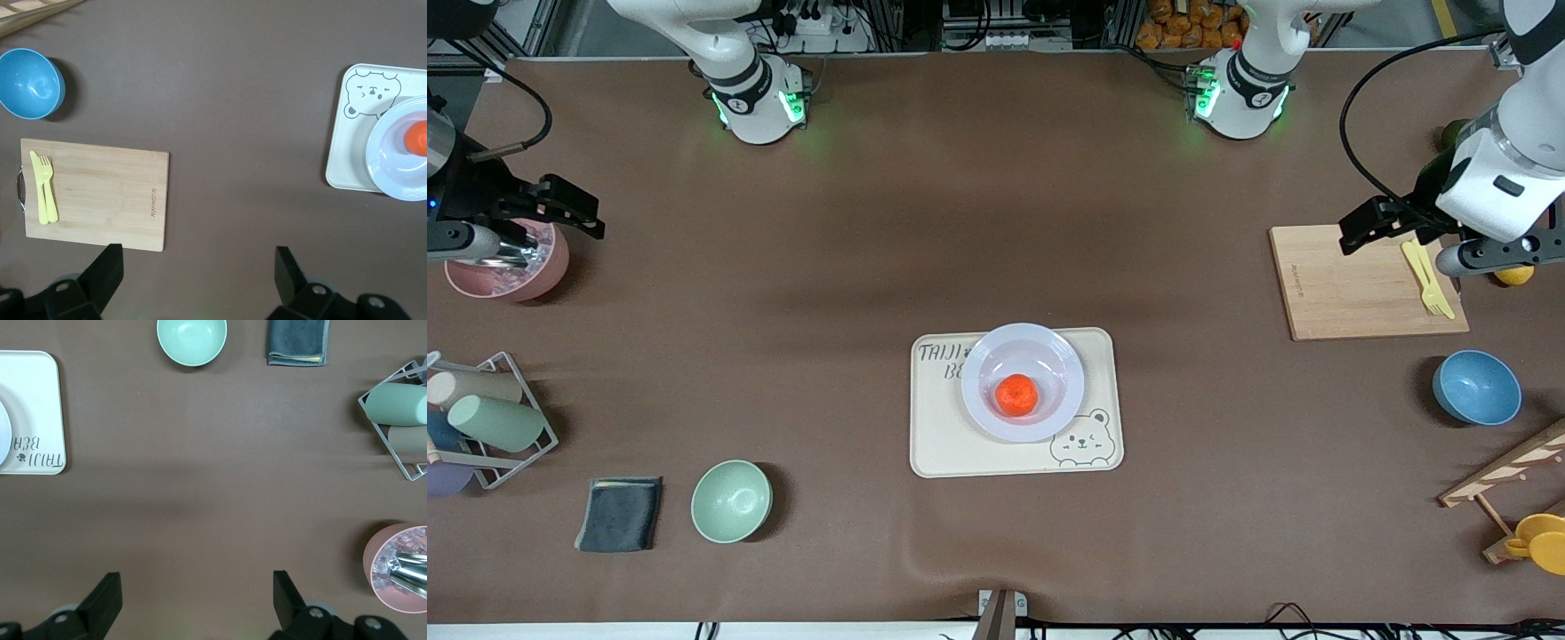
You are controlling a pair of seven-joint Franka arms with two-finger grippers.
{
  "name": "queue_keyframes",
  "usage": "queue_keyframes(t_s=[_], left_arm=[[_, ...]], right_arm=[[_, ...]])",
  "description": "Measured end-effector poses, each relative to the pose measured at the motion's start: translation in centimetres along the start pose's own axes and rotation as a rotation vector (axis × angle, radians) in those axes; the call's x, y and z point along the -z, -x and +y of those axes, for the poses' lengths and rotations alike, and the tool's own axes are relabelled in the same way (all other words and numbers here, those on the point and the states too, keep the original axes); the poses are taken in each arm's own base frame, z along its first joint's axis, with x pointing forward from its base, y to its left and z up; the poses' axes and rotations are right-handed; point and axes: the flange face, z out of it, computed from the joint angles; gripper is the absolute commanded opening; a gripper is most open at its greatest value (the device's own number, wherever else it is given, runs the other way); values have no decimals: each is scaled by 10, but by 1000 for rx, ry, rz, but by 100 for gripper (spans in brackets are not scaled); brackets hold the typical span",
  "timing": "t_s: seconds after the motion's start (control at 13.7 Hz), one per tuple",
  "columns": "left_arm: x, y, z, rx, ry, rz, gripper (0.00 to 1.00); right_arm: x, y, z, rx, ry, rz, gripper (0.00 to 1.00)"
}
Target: Place orange and plate with both arms
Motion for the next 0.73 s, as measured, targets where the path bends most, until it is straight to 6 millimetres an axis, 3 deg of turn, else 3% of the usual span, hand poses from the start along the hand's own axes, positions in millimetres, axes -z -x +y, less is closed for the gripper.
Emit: queue_keyframes(t_s=[0.73], left_arm=[[9, -1, 1, -2, -1, 25, 100]], right_arm=[[-2, -3, 0, -10, 1, 9, 100]])
